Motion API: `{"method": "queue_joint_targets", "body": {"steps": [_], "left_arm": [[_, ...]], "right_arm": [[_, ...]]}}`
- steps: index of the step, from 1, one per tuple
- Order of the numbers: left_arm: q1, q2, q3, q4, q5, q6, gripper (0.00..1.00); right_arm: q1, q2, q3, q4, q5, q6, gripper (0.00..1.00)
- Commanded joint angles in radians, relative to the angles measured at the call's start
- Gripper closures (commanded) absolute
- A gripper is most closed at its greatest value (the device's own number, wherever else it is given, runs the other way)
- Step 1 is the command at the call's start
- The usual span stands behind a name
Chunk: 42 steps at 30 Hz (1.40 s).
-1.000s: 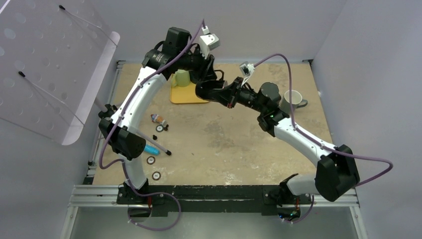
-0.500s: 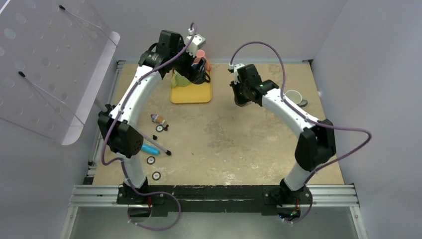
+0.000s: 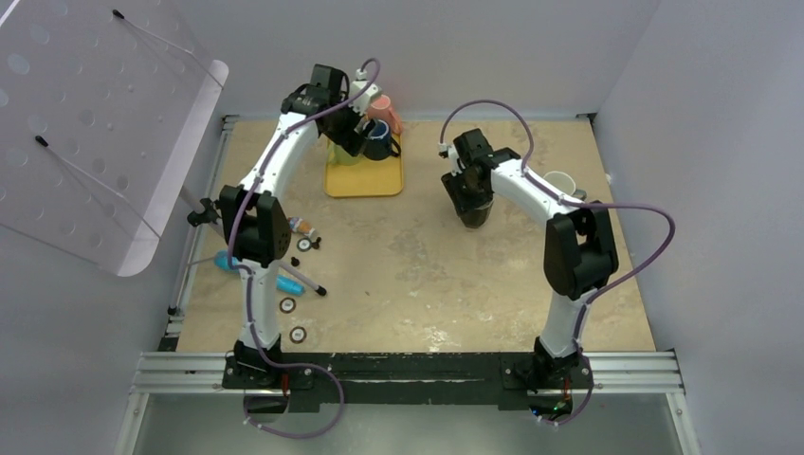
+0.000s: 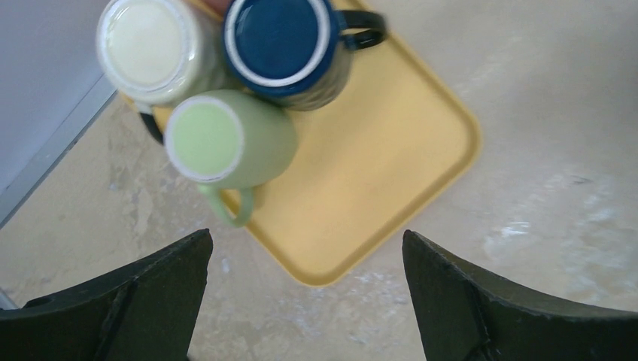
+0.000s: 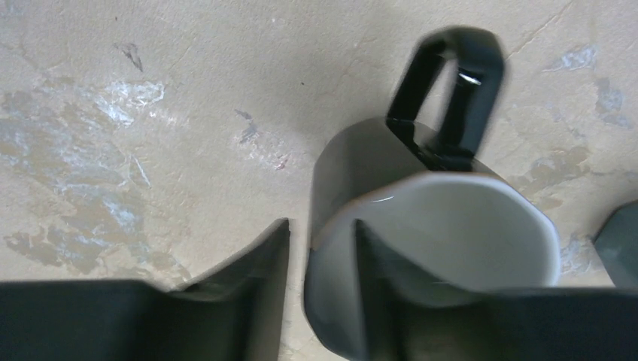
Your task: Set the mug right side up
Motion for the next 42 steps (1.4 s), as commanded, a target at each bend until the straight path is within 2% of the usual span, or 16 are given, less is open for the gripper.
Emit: {"method": "queue_joint_targets", "body": {"steps": [1, 6, 14, 17, 20, 25, 27, 32, 35, 36, 37, 39, 42], "left_arm": [[0.075, 0.07, 0.099, 0.022, -0.079, 0.051, 0.0], [0.118, 0.188, 0.194, 0.002, -0.064, 0.155, 0.01], [0.124, 0.279, 0.232, -0.058, 0.014, 0.29, 0.16], [0.12, 0.31, 0.239, -0.07, -0.008, 0.325, 0.2], [0.119, 0.342, 0.257, -0.069, -0.024, 0.344, 0.36], [0.119, 0.313, 0.206, -0.02, 0.005, 0.331, 0.76], [0.114, 0.292, 0.171, -0.004, -0.005, 0.322, 0.99], [0.111, 0.205, 0.083, 0.008, -0.038, 0.263, 1.0], [0.111, 0.099, 0.031, -0.03, -0.003, 0.152, 1.0], [0.11, 0.055, 0.013, -0.045, 0.034, 0.116, 1.0], [0.11, 0.009, -0.011, -0.054, 0.077, 0.074, 1.0], [0.11, -0.114, -0.063, -0.054, 0.179, -0.003, 1.0], [0.109, -0.251, -0.122, -0.054, 0.324, -0.112, 1.0]], "right_arm": [[-0.002, -0.072, 0.035, 0.031, 0.013, -0.022, 0.44], [-0.002, -0.143, 0.012, 0.049, 0.029, -0.009, 0.36], [0.0, -0.242, -0.043, 0.081, 0.031, 0.004, 0.35], [-0.001, -0.264, -0.05, 0.086, 0.036, 0.004, 0.35], [0.0, -0.281, -0.063, 0.101, 0.027, 0.003, 0.35], [0.0, -0.301, -0.086, 0.117, 0.014, 0.003, 0.35], [-0.001, -0.308, -0.096, 0.121, 0.013, 0.005, 0.35], [0.0, -0.356, -0.124, 0.143, 0.015, 0.025, 0.35], [0.013, -0.441, -0.16, 0.221, -0.02, 0.075, 0.35], [0.022, -0.473, -0.177, 0.269, -0.029, 0.1, 0.13], [0.031, -0.503, -0.201, 0.324, -0.064, 0.125, 0.03], [0.048, -0.564, -0.264, 0.471, -0.175, 0.188, 0.02], [0.072, -0.631, -0.403, 0.8, -0.38, 0.339, 0.02]]}}
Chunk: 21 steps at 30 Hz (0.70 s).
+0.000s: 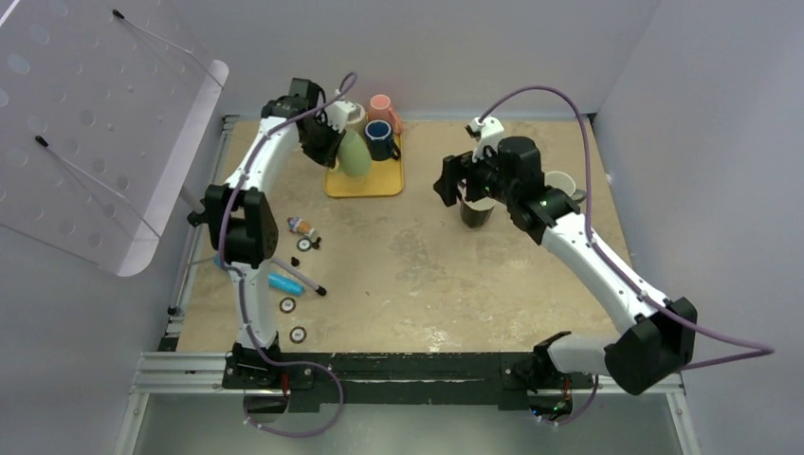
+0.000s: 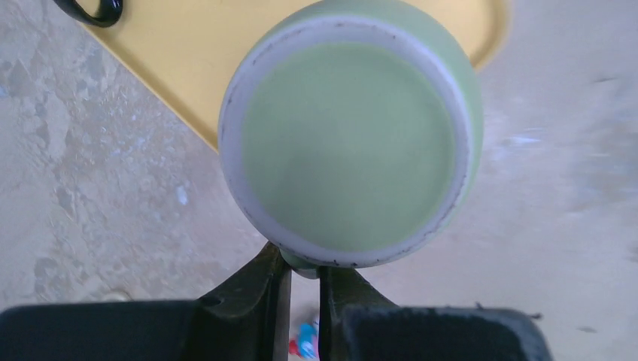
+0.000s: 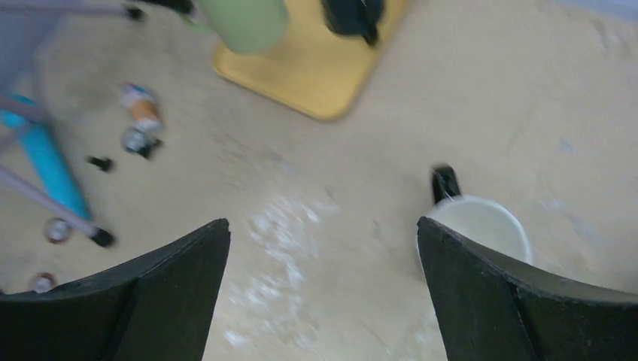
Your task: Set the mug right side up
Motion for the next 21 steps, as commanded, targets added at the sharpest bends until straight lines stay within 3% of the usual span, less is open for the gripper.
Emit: {"method": "queue_joint_targets", "body": {"steps": [1, 4, 8, 13, 18, 21], "left_arm": [[-0.006, -0.335, -0.019, 0.039, 0.294, -0.232, 1.0], [-0.008, -0.414, -0.027, 0.017, 0.434, -0.335, 1.0], [-0.028, -0.468, -0.027, -0.021, 0.573, -0.434, 1.0], [-0.088, -0.526, -0.06, -0.046, 0.606, -0.436, 1.0], [-0.131, -0.554, -0.063, -0.071, 0.629, -0.422, 1.0], [-0.17, -0.568, -0.08, -0.102, 0.657, -0.391, 1.0]], "right_arm": [[0.038, -0.099, -0.173, 0.57, -0.318, 0.268, 0.02], [0.049, -0.106, -0.303, 0.911, -0.378, 0.485, 0.02], [0.081, -0.064, -0.357, 1.183, -0.385, 0.659, 0.02], [0.123, -0.03, -0.328, 1.356, -0.373, 0.705, 0.03], [0.13, 0.0, -0.3, 1.418, -0.35, 0.725, 0.06], [0.131, 0.04, -0.283, 1.468, -0.351, 0.749, 0.13]]}}
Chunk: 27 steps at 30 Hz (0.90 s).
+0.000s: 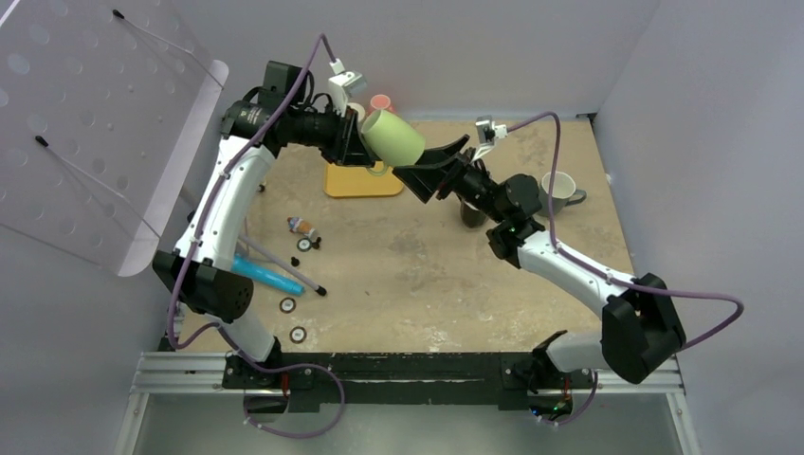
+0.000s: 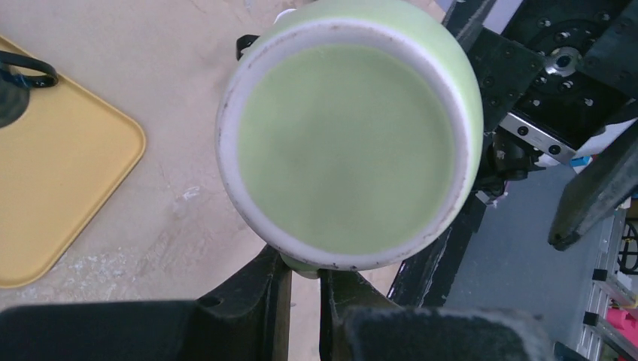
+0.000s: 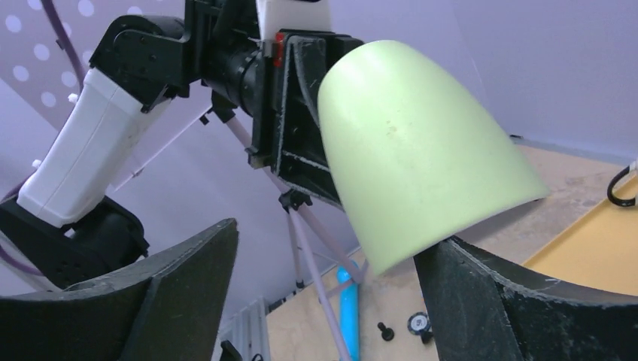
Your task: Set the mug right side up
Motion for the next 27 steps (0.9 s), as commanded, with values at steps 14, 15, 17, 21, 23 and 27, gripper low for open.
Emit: {"method": "queue_joint_targets", "body": {"steps": [14, 15, 17, 21, 23, 27], "left_arm": [[0.025, -0.084, -0.065, -0.092, 0.02, 0.233, 0.0], [0.057, -0.078, -0.069, -0.073, 0.011, 0.22, 0.0], [0.109, -0.051, -0.066, -0.03, -0.066, 0.185, 0.0], [0.116, 0.053, -0.047, 0.029, -0.263, 0.205, 0.0], [0.109, 0.111, -0.014, 0.039, -0.338, 0.218, 0.0], [0.09, 0.222, 0.06, 0.079, -0.487, 0.235, 0.0]], "right_arm": [[-0.003, -0.131, 0.252, -0.668, 0.28, -0.573, 1.0], [-0.002, -0.113, 0.306, -0.821, 0.299, -0.629, 1.0], [-0.001, -0.046, 0.416, -1.121, 0.315, -0.73, 1.0], [0.01, 0.066, 0.518, -1.513, 0.339, -0.823, 1.0], [0.013, 0.09, 0.535, -1.603, 0.35, -0.831, 1.0], [0.035, 0.153, 0.567, -1.759, 0.43, -0.832, 1.0]]}}
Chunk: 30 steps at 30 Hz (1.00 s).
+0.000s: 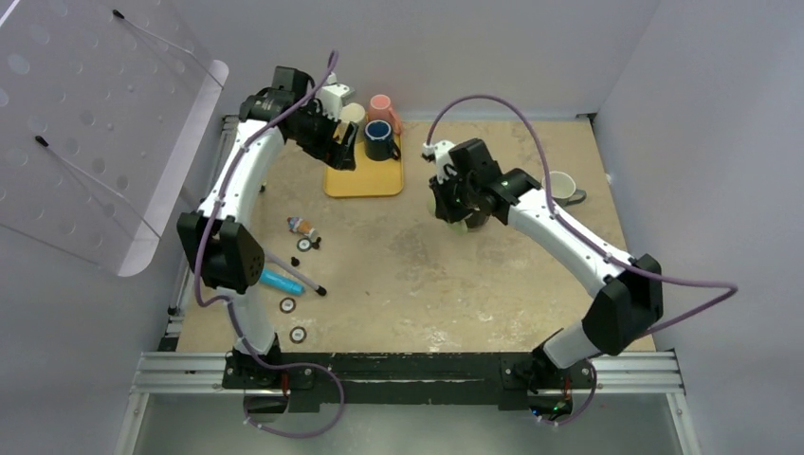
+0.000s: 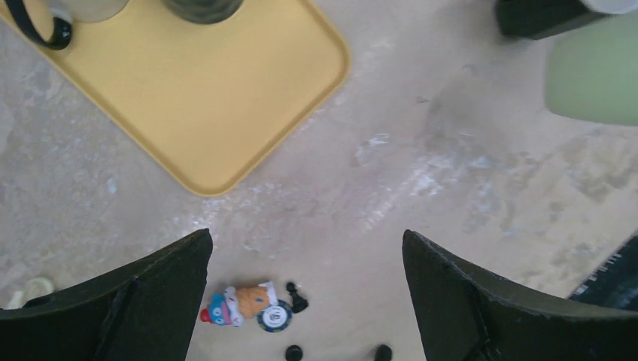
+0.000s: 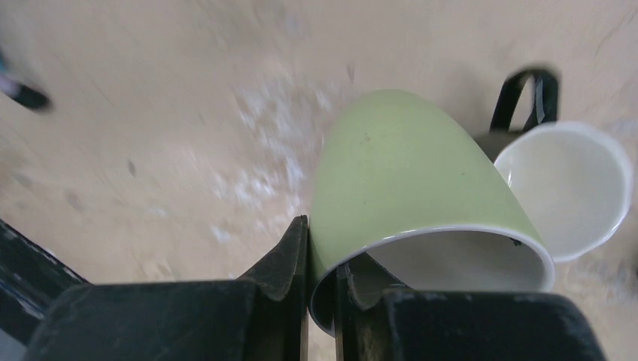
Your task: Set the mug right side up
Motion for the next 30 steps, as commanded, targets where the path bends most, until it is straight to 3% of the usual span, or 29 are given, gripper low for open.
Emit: {"method": "queue_joint_targets", "body": {"steps": [1, 6, 12, 15, 17, 20, 23, 27, 28, 30], "left_arm": [[-0.029, 0.101, 0.1, 0.084, -0.233, 0.052, 0.0], [-0.079, 0.187, 0.154, 0.157, -0.29, 0.234, 0.0], [-0.13, 0.232, 0.038, 0.386, -0.281, 0.733, 0.02], [-0.128, 0.247, 0.0, 0.477, -0.236, 0.891, 0.07], [-0.124, 0.267, 0.024, 0.456, -0.193, 0.965, 0.1], [-0.126, 0.292, 0.061, 0.397, -0.115, 1.063, 0.12], [-0.137, 0.309, 0.075, 0.347, -0.055, 1.198, 0.15], [-0.184, 0.344, 0.073, 0.359, -0.116, 1.359, 0.16], [-0.192, 0.358, 0.078, 0.367, -0.122, 1.393, 0.16], [-0.208, 0.399, 0.101, 0.396, -0.15, 1.426, 0.16]], "right_arm": [[0.033, 0.037, 0.077, -0.3, 0.1, -0.083, 1.0], [0.061, 0.129, 0.056, -0.383, 0.104, -0.11, 1.0], [0.064, 0.231, 0.038, -0.395, 0.105, -0.121, 1.0], [0.063, 0.247, 0.009, -0.362, 0.098, -0.124, 0.98], [0.063, 0.249, -0.005, -0.342, 0.103, -0.124, 0.89], [0.063, 0.262, -0.011, -0.331, 0.138, -0.125, 0.67], [0.063, 0.233, -0.011, -0.315, 0.148, -0.105, 0.53], [0.063, 0.152, 0.001, -0.297, 0.153, -0.081, 0.41], [0.062, 0.127, 0.002, -0.297, 0.148, -0.076, 0.25], [0.062, 0.069, -0.01, -0.295, 0.16, -0.051, 0.16]]}}
